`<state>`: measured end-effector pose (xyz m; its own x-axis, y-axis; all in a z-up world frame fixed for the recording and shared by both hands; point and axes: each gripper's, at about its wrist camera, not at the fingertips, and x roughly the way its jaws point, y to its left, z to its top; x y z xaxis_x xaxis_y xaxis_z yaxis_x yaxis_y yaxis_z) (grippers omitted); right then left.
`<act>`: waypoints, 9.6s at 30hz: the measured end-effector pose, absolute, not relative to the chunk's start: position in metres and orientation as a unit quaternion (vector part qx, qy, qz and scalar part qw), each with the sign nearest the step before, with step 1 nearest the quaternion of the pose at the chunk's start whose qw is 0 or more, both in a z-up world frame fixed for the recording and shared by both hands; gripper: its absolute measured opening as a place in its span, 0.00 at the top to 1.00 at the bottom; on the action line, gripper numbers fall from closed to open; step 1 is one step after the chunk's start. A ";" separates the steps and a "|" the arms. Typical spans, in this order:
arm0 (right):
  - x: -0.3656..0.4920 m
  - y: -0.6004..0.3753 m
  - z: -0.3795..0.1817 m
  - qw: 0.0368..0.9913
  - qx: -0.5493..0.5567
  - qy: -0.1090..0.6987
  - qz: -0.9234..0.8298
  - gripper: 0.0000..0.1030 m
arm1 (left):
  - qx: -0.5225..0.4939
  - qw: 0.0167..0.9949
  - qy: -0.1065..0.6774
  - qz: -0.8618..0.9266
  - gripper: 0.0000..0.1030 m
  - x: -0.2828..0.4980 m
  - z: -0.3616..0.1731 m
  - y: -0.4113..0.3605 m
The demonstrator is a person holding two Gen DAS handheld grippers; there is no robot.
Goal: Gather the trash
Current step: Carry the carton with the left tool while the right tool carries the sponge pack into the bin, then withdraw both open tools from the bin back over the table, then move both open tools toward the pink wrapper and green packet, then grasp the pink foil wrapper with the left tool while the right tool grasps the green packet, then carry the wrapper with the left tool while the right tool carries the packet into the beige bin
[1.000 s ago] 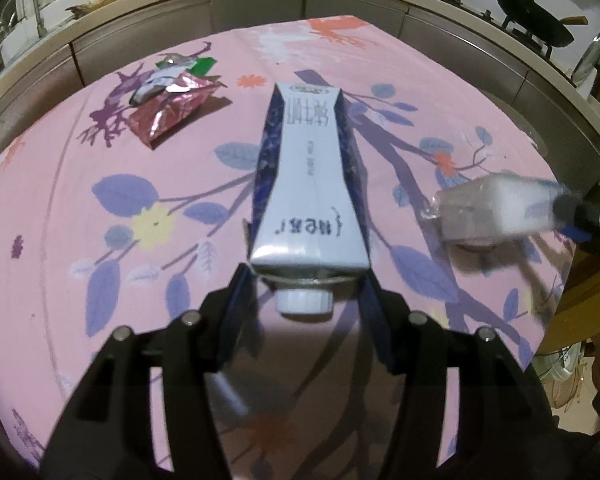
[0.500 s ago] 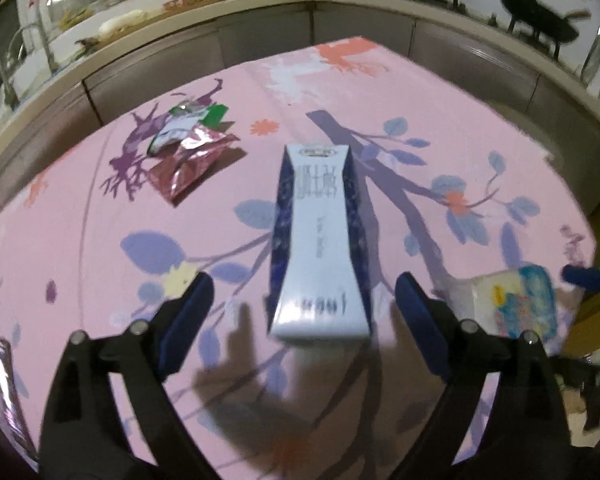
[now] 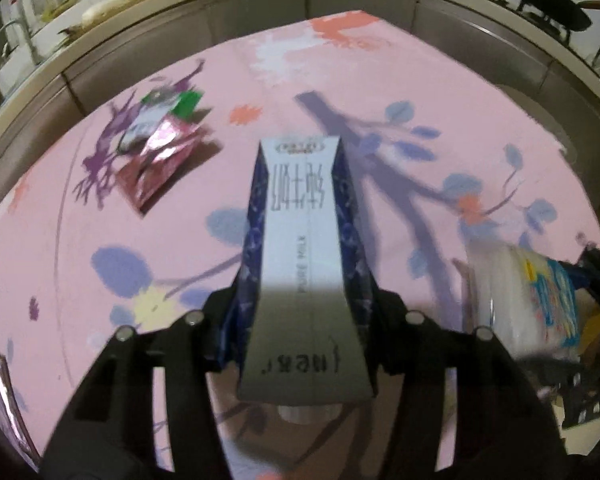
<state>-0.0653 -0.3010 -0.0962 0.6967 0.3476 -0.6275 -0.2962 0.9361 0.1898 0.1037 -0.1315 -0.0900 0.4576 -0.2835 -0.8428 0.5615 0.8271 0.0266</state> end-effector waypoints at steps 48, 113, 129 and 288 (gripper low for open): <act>-0.047 -0.529 -0.055 0.925 0.195 0.296 -0.138 0.24 | 0.047 0.735 0.486 -0.471 0.22 0.123 -0.069 -0.373; -0.097 -0.311 0.029 0.919 0.273 0.284 -0.023 0.24 | 0.076 0.928 0.311 -0.191 0.06 0.040 0.014 -0.071; -0.040 -0.260 0.021 0.908 0.252 0.335 0.019 0.24 | 0.049 0.934 0.335 -0.111 0.06 0.086 -0.006 0.000; -0.104 -0.547 -0.025 0.884 0.438 0.140 -0.081 0.96 | 0.097 0.755 0.422 -0.493 0.84 0.111 -0.022 -0.334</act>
